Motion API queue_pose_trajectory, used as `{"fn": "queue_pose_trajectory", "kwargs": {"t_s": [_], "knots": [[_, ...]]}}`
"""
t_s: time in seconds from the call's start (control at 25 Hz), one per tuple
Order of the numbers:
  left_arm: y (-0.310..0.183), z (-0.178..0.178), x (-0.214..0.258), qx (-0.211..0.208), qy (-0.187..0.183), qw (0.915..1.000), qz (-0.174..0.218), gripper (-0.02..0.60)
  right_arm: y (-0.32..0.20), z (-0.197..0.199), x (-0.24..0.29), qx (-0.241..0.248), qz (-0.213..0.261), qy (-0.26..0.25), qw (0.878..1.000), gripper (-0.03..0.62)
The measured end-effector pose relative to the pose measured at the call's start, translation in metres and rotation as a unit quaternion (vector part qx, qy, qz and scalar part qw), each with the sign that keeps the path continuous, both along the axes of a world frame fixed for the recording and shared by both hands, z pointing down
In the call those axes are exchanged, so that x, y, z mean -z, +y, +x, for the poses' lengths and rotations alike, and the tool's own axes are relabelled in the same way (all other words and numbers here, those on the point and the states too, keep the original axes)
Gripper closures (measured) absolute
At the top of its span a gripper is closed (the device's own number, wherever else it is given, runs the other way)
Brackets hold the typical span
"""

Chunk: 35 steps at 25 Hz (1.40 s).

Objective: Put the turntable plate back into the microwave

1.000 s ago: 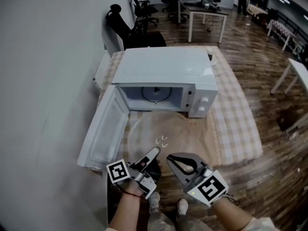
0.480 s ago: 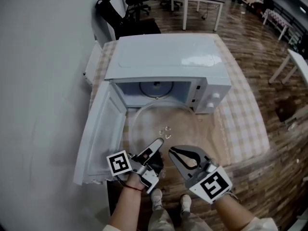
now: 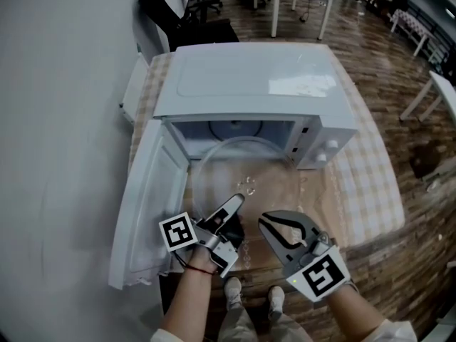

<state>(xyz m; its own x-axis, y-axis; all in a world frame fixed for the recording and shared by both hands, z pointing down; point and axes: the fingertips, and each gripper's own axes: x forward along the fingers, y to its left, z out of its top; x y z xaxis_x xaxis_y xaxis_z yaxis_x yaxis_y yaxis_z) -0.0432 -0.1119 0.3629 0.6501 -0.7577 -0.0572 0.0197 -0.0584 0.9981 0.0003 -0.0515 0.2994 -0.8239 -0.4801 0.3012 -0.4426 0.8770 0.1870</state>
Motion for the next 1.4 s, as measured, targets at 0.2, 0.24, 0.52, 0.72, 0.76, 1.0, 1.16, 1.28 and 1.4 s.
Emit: {"fn": "queue_pose_trajectory", "kwargs": {"t_s": [0.2, 0.24, 0.52, 0.72, 0.76, 1.0, 1.16, 1.28, 1.4], "knots": [[-0.021, -0.004, 0.002, 0.001, -0.008, 1.0000, 0.002, 0.532, -0.004, 0.004, -0.019, 0.014, 0.037, 0.085, 0.996, 0.559], [-0.025, -0.005, 0.003, 0.001, -0.008, 1.0000, 0.003, 0.534, -0.005, 0.003, -0.021, 0.020, 0.049, 0.103, 0.993, 0.559], [-0.048, -0.011, 0.004, 0.007, -0.012, 0.9999, 0.005, 0.534, -0.020, -0.004, -0.034, 0.070, 0.129, 0.229, 0.962, 0.434], [-0.055, -0.012, 0.001, 0.015, -0.007, 0.9999, 0.000, 0.534, -0.023, -0.007, -0.041, 0.107, 0.186, 0.301, 0.929, 0.435], [-0.056, -0.012, 0.000, 0.016, -0.006, 0.9999, -0.002, 0.534, -0.021, -0.007, -0.043, 0.115, 0.191, 0.311, 0.924, 0.436], [-0.063, -0.016, -0.003, 0.026, 0.002, 0.9996, -0.011, 0.534, -0.015, -0.010, -0.058, 0.141, 0.212, 0.342, 0.905, 0.436], [-0.076, -0.022, -0.005, 0.035, -0.002, 0.9993, -0.012, 0.534, -0.025, -0.013, -0.059, 0.130, 0.210, 0.333, 0.910, 0.436], [-0.089, -0.026, -0.006, 0.049, -0.013, 0.9987, -0.008, 0.534, -0.036, -0.018, -0.048, 0.100, 0.200, 0.283, 0.933, 0.436], [-0.099, -0.028, -0.007, 0.073, -0.009, 0.9973, -0.006, 0.532, -0.045, -0.023, -0.033, 0.060, 0.159, 0.193, 0.966, 0.436]]}}
